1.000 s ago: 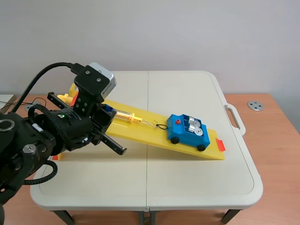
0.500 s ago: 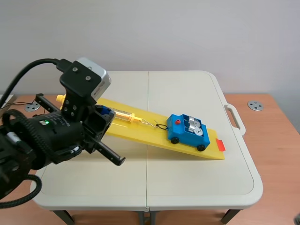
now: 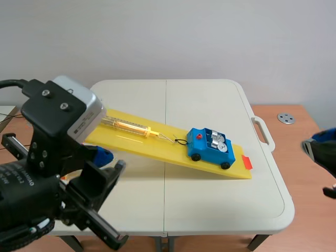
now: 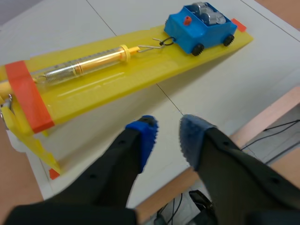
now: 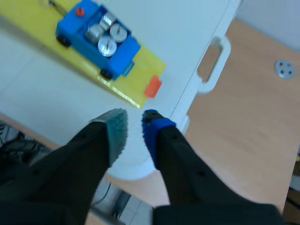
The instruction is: Place the four metal weights on the blue cart on the ramp.
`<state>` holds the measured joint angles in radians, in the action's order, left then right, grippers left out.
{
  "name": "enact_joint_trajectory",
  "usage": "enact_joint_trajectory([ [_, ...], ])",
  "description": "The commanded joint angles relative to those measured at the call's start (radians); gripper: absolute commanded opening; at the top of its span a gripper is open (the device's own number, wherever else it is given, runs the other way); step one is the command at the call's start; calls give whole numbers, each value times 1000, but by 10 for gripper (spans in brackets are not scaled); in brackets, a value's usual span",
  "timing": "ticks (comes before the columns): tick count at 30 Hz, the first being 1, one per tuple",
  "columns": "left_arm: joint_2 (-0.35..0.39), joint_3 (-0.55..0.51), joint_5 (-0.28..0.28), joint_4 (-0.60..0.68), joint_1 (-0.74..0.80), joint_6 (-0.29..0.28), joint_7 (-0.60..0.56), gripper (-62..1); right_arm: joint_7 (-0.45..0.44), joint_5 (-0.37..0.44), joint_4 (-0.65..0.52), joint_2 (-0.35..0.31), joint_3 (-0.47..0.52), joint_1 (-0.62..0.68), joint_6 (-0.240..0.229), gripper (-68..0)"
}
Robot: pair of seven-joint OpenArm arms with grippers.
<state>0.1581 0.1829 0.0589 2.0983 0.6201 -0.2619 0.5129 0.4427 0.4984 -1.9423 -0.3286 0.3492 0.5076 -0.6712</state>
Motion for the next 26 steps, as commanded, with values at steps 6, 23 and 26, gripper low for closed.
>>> enact_joint_trajectory([
  [6, 9, -19, -48, 82, 34, 39, -124, -8, -121, 40, -86, 40, -87, -95, -5, -188],
  [23, 9, -19, -48, 80, 24, 43, -183, 14, -125, -5, -44, 41, -240, -92, 163, -15],
  [26, 9, -19, -48, 79, 22, 43, -188, 14, -114, -5, -44, 40, -239, -91, 163, -15],
])
